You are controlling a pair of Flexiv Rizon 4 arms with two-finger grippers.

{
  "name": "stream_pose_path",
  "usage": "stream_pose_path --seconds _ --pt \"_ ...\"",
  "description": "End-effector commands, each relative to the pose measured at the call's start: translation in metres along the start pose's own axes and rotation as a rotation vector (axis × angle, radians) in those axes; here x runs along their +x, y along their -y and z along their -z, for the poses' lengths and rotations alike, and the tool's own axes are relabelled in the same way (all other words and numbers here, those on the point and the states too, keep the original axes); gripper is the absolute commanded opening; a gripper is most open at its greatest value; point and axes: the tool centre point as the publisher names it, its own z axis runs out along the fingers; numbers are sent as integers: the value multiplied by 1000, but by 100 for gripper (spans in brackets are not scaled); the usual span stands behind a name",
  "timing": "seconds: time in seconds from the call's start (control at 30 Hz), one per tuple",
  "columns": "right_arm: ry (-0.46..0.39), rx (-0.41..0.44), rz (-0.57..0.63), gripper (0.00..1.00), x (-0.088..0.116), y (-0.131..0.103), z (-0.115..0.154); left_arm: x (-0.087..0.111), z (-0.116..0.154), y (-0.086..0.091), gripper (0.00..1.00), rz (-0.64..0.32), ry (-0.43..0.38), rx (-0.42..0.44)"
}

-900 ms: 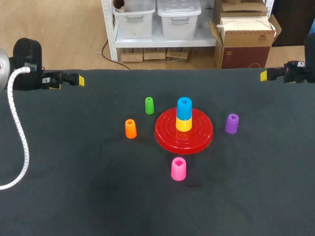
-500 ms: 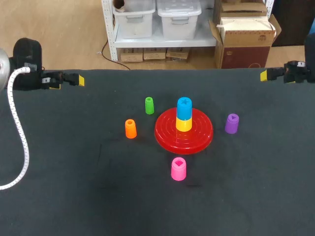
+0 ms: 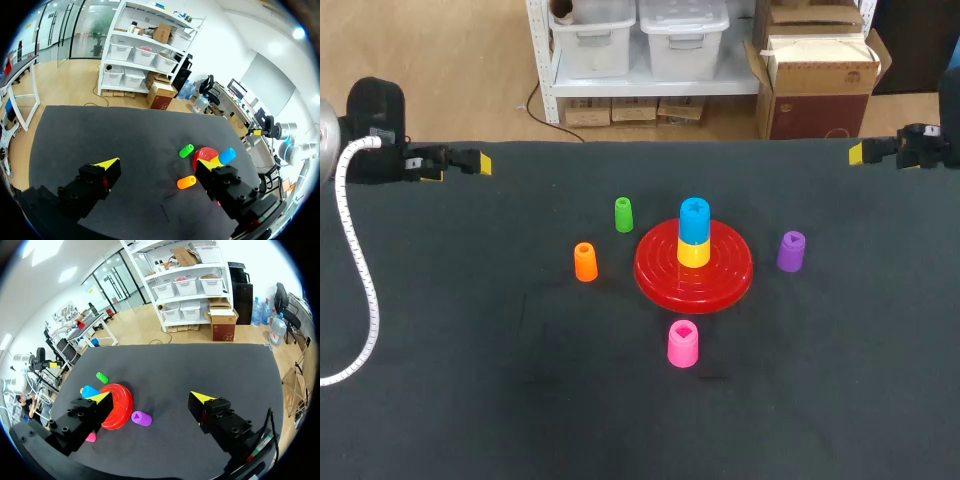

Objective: Pick up and stack the cylinders on the red base in this order: pink,purple,orange,green

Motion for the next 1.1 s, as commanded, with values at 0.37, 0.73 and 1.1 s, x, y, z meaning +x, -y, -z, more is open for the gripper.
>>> stream_pose_path --seconds 0.37,0.73,1.1 --pt "0 0 0 100 0 0 0 -1 1 2 100 2 -6 -8" --pt "0 0 0 100 0 0 0 -1 1 2 100 2 -6 -8" --pt "0 0 0 100 0 0 0 -12 2 -4 100 -124 82 57"
